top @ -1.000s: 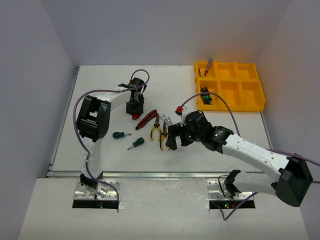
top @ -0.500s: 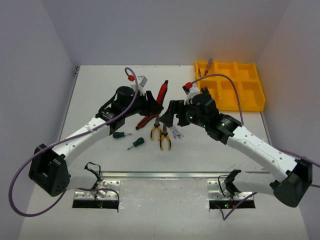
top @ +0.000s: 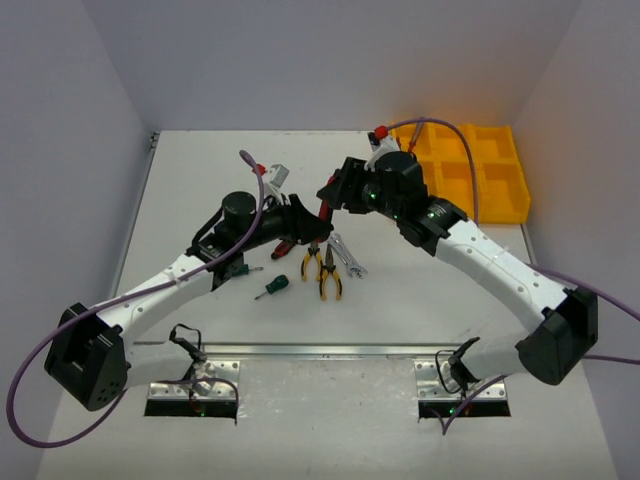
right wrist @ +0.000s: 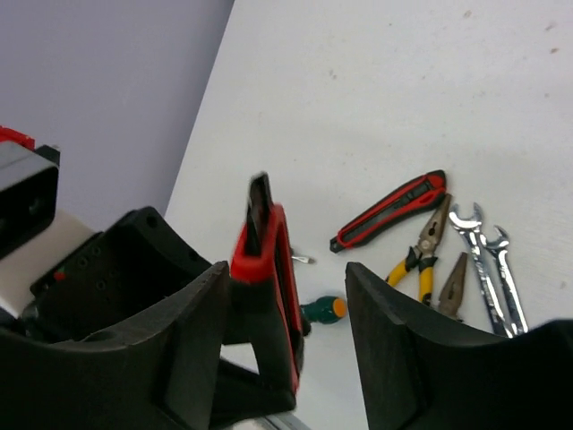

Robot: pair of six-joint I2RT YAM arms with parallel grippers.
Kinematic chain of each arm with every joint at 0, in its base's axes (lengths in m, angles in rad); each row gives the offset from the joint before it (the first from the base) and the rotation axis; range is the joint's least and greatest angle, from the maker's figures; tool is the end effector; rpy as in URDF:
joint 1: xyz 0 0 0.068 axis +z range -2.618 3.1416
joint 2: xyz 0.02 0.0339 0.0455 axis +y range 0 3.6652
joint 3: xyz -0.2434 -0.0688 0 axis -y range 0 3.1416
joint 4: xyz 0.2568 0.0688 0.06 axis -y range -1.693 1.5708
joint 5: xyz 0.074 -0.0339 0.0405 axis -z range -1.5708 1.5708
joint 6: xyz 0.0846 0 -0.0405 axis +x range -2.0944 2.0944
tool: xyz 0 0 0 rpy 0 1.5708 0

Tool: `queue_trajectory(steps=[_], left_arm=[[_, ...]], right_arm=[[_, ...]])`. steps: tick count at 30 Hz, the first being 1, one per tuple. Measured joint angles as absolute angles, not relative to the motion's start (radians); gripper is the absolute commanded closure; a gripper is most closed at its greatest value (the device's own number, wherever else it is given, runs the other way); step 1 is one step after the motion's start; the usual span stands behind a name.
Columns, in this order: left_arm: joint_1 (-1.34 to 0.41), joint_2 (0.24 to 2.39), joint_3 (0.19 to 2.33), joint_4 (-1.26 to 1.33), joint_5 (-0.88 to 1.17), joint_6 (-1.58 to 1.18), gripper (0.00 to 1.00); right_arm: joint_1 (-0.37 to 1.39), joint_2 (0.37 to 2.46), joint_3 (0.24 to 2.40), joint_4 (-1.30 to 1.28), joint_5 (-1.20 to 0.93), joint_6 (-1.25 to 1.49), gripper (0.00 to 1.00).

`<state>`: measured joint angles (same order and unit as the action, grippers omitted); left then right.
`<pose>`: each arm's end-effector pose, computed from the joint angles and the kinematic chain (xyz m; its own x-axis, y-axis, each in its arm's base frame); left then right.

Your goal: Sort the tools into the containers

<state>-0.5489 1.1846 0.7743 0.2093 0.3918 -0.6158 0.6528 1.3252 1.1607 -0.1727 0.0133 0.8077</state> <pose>0.2705 -0.2033 0.2612 -0.6019 -0.2576 -0.7558 0.5558 0.5444 -0.6282 0.2975 0.2261 0.3143 -0.6134 0.4407 -0.6554 -0.2230 0.6995 0.6790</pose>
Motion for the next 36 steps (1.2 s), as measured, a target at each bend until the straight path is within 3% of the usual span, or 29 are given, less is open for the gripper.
queue_trajectory(steps=[1,3,4,5,7,11,15,21,29,36], left_arm=[[-0.550,1.184,0.771,0.221,0.400,-0.619,1.00],[-0.552,1.184,0.770,0.230,0.410,-0.623,1.00],[-0.552,1.184,0.770,0.233,0.413,-0.625,1.00],[-0.552,1.184,0.770,0.231,0.411,-0.622,0.72],[-0.552,1.184,0.770,0.211,0.400,-0.615,0.00],[-0.555,1.166,0.798,0.124,0.315,-0.578,0.00],[-0.557,1.126,0.934,-0.138,0.067,-0.536,0.00],[-0.557,0.993,1.008,-0.452,-0.222,-0.465,0.00],[-0.557,0.895,0.885,-0.559,-0.285,-0.363,0.00],[-0.557,0.899,0.839,-0.574,-0.242,-0.328,0.00]], right_arm=[[0.652,1.355,1.183,-0.168,-0.007,0.807,0.65],[0.652,1.415,1.218,-0.153,-0.053,0.806,0.95],[0.652,1.441,1.231,-0.145,-0.073,0.804,0.97],[0.652,1.458,1.233,-0.140,-0.080,0.795,0.99],[0.651,1.475,1.232,-0.139,-0.094,0.794,1.00],[0.618,1.477,1.230,-0.156,-0.128,0.791,1.00],[0.477,1.511,1.278,-0.246,-0.132,0.766,1.00],[0.168,1.791,1.607,-0.400,-0.009,0.690,1.00],[-0.017,2.261,2.227,-0.472,0.252,0.533,1.00],[-0.020,2.328,2.182,-0.297,0.393,0.383,1.00]])
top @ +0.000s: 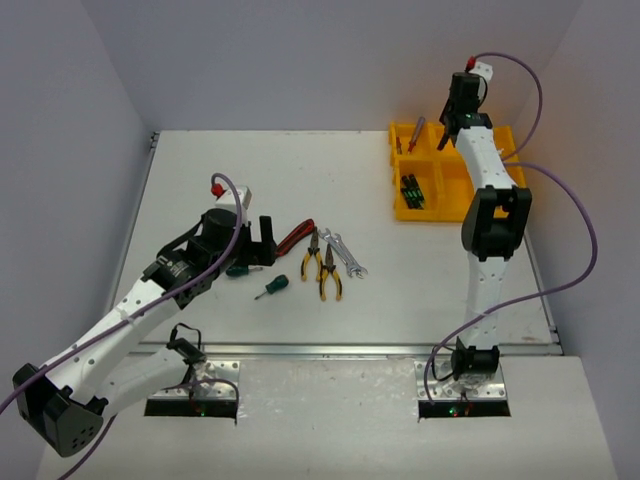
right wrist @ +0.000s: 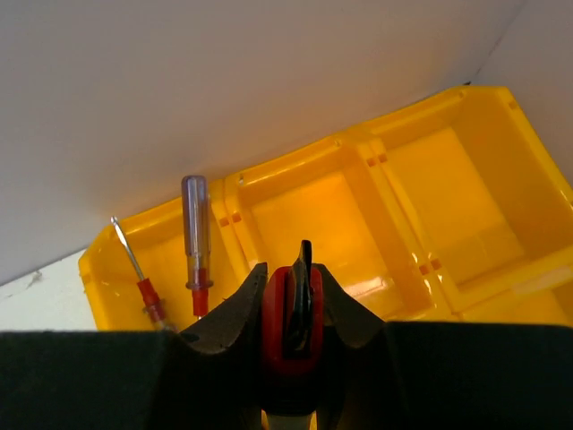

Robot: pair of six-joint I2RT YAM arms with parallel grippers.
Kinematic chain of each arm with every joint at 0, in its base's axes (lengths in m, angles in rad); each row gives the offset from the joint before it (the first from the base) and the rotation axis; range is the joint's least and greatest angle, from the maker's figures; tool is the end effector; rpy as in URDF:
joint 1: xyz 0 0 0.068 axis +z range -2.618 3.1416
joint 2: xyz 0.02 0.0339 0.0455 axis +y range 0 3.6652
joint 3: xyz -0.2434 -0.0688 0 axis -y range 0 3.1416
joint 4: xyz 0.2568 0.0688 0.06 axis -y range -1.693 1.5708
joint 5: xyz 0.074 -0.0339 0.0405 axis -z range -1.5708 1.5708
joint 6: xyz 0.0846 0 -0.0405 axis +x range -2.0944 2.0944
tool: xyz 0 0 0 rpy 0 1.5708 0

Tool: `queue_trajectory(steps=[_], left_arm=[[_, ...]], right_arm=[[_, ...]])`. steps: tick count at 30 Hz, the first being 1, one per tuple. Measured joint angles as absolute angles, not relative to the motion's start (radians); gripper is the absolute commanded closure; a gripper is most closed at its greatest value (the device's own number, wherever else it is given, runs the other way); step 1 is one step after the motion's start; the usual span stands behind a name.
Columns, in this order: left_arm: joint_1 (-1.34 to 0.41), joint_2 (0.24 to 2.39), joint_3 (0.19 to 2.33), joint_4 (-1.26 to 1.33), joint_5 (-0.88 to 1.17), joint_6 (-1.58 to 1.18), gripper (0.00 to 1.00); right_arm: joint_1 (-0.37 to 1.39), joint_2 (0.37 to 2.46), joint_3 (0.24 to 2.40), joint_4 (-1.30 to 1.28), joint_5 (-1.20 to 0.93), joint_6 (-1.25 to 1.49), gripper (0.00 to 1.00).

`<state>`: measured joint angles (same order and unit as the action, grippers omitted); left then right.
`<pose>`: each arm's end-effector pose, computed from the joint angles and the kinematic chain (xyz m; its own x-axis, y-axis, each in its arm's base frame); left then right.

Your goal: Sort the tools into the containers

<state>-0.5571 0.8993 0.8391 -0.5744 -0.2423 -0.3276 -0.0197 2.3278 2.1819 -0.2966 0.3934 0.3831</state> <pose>0.2265 -0.1172 0.2559 -0.5888 -0.0012 -0.8082 0.1688 0.9778 -0.1244 0.5867 -0.0440 0.2473 -0.2608 0.3505 -0.8995 0.4981 0.8470 0.1856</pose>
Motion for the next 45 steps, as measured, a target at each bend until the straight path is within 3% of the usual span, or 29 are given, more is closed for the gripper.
queue_trajectory(steps=[8,9,10,12,16,18,26,33,39,45], left_arm=[[-0.557,0.906,0.838,-0.561,-0.195,-0.313,0.00],[-0.557,0.907,0.837,-0.561,-0.194,-0.312,0.00],[-0.557,0.907,0.837,-0.559,-0.192,-0.311,0.00],[-0.557,0.909,0.837,-0.558,-0.190,-0.311,0.00],[-0.557,0.910,0.837,-0.558,-0.186,-0.311,0.00],[-0.557,0.911,0.837,-0.558,-0.185,-0.311,0.00],[-0.557,0.947,0.837,-0.552,-0.167,-0.311,0.00],[-0.557,1.120,0.905,-0.578,-0.141,-0.340,0.00],[-0.549,1.440,1.073,-0.573,-0.174,-0.344,0.00],[-0.528,1.764,1.298,-0.637,-0.179,-0.292,0.00]], right_arm=[[-0.060,2.456,2.194,-0.164,0.381,0.349,1.00],[-0.066,2.473,2.194,-0.149,0.378,0.353,0.94],[-0.071,2.487,2.196,-0.133,0.373,0.358,0.71],[-0.076,2.504,2.197,-0.135,0.365,0.362,0.45],[-0.085,2.517,2.197,-0.149,0.353,0.363,0.12],[-0.085,2.516,2.197,-0.153,0.345,0.363,0.01],[-0.083,2.461,2.198,-0.243,0.273,0.412,0.01],[-0.058,2.222,2.154,-0.394,0.123,0.502,0.01],[0.082,1.782,1.785,-0.490,-0.098,0.484,0.01],[0.183,1.345,1.203,-0.396,-0.325,0.480,0.01]])
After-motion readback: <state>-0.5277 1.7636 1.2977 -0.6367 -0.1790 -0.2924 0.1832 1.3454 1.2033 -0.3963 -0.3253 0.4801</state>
